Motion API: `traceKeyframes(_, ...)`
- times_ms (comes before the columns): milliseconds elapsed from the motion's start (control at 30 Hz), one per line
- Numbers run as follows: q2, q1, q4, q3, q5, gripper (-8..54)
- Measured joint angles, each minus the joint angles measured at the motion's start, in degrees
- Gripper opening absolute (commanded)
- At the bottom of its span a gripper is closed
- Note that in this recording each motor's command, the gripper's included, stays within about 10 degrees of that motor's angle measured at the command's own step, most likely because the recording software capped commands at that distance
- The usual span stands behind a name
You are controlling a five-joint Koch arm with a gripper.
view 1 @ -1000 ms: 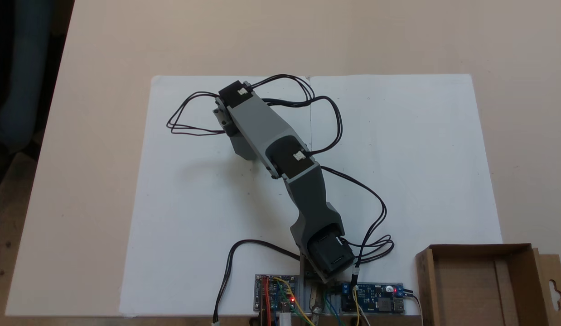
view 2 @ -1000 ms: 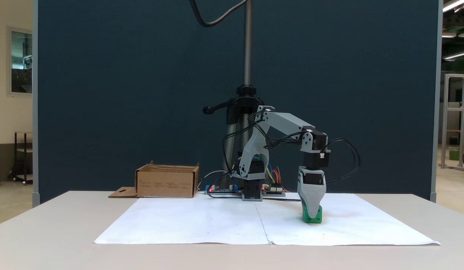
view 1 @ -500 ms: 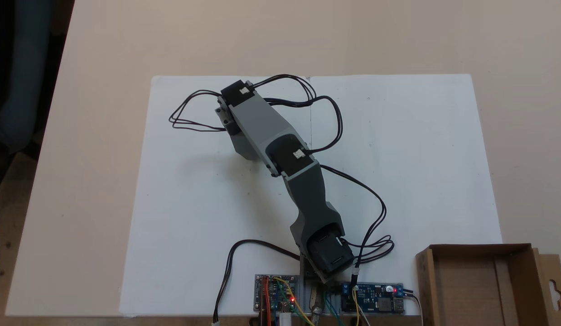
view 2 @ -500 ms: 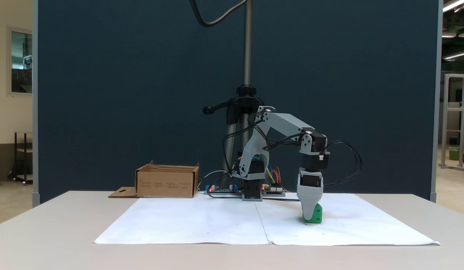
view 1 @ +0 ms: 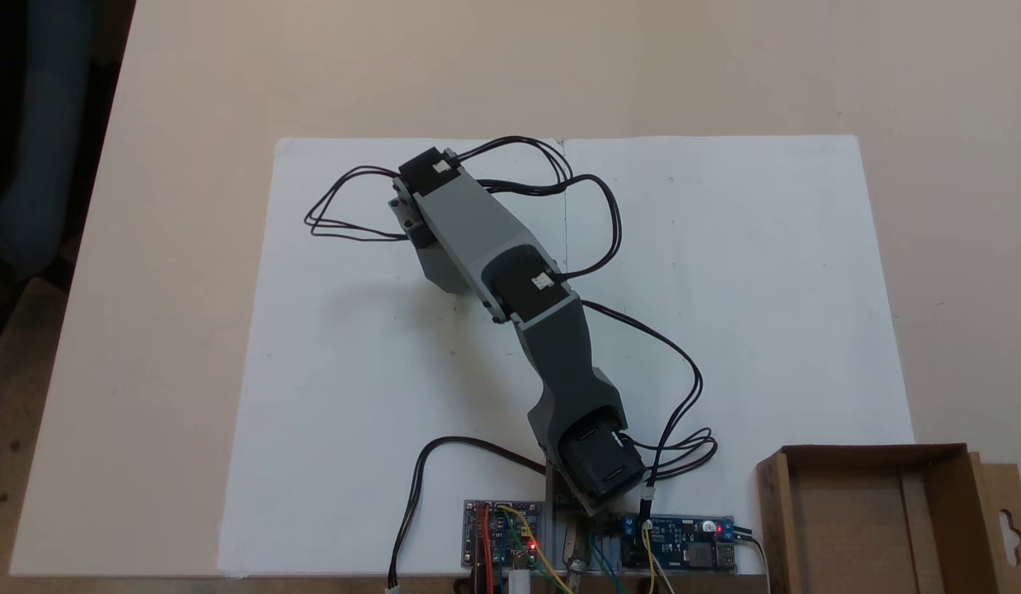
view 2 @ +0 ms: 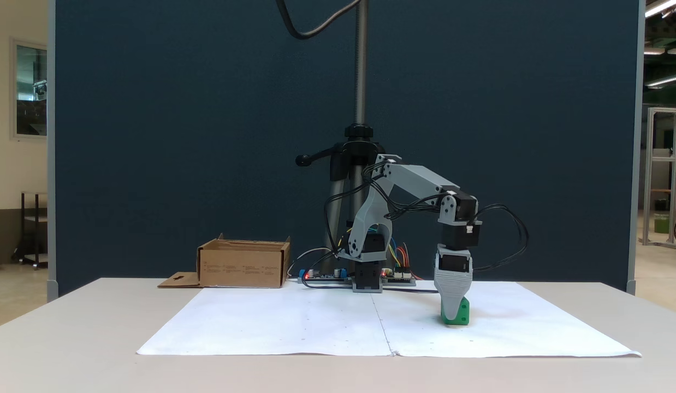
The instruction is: Grasp a green dice and put it in the bin.
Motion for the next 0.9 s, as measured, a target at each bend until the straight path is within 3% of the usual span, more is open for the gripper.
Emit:
traceKeyframes(300,0.0,-1.0,0.0,0.0,0.0,41.4)
traceKeyframes(500,0.0,-1.1,0.0,0.0,0.0,36.5)
traceKeyframes(733,-1.5,-1.1,-1.4,-0.1,0.0,35.5)
traceKeyframes(900,-1.8,-1.1,-3.3,0.0,0.0,26.3)
